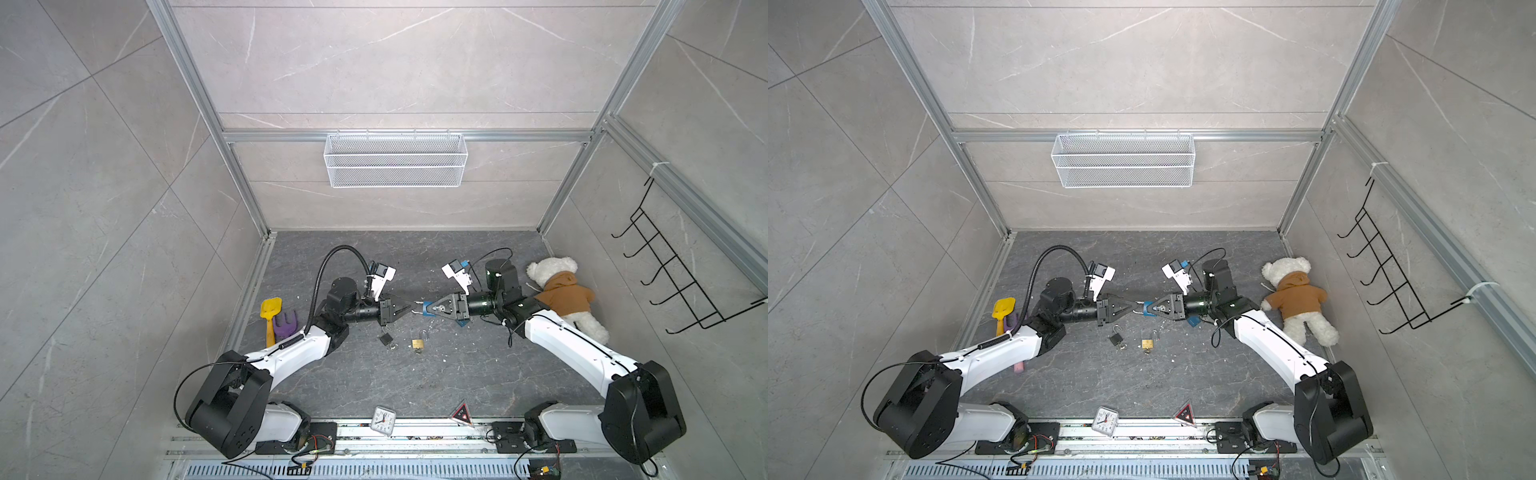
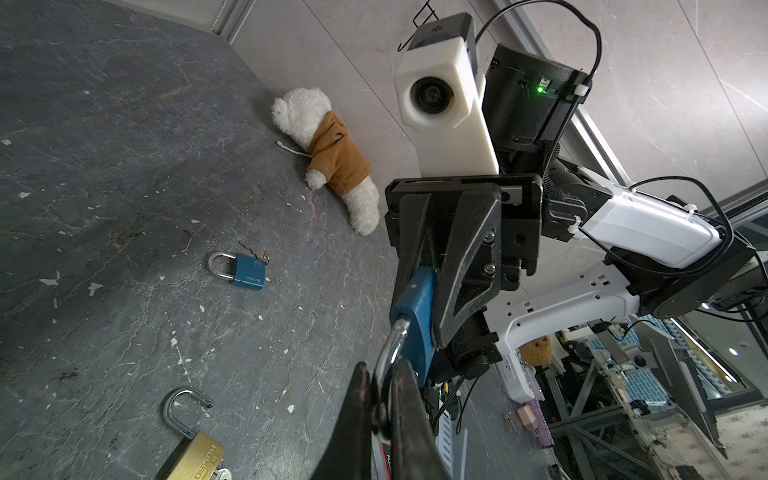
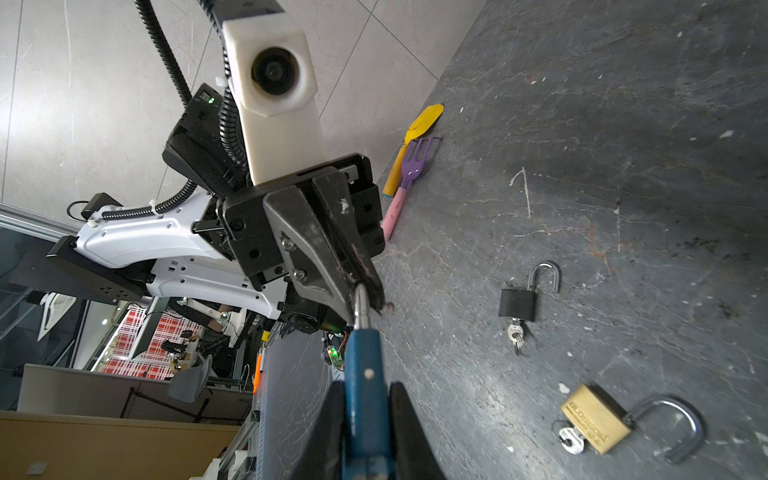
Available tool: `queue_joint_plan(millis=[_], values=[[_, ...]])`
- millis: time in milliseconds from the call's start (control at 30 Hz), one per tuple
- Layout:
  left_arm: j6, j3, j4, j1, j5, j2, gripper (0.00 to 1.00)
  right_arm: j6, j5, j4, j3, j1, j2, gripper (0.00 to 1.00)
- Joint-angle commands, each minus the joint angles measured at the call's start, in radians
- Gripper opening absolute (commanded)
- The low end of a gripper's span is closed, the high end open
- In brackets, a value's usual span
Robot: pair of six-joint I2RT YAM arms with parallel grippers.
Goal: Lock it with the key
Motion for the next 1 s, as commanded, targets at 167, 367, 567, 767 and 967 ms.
queue_joint_plan(millis=[167,367,567,767,967], values=[[0.007,0.042,0.076,-0.092,0.11,0.0,0.0,0.029,0.063,0.112,-0.001,0.02,0.037,0.0],[0.007,0.044,0.077,-0.095,0.11,0.0,0.0,0.031,0.069,0.116,-0.004,0.027,0.043,0.0],[0.006,0.048,0.078,-0.098,0.109,0.002,0.0,0.036,0.071,0.131,-0.002,0.035,0.058,0.0],[0.007,0.048,0.078,-0.1,0.11,0.005,0.0,0.041,0.076,0.146,-0.003,0.046,0.07,0.0],[0.005,0.052,0.08,-0.103,0.11,0.007,0.0,0.048,0.081,0.162,-0.002,0.055,0.084,0.0]])
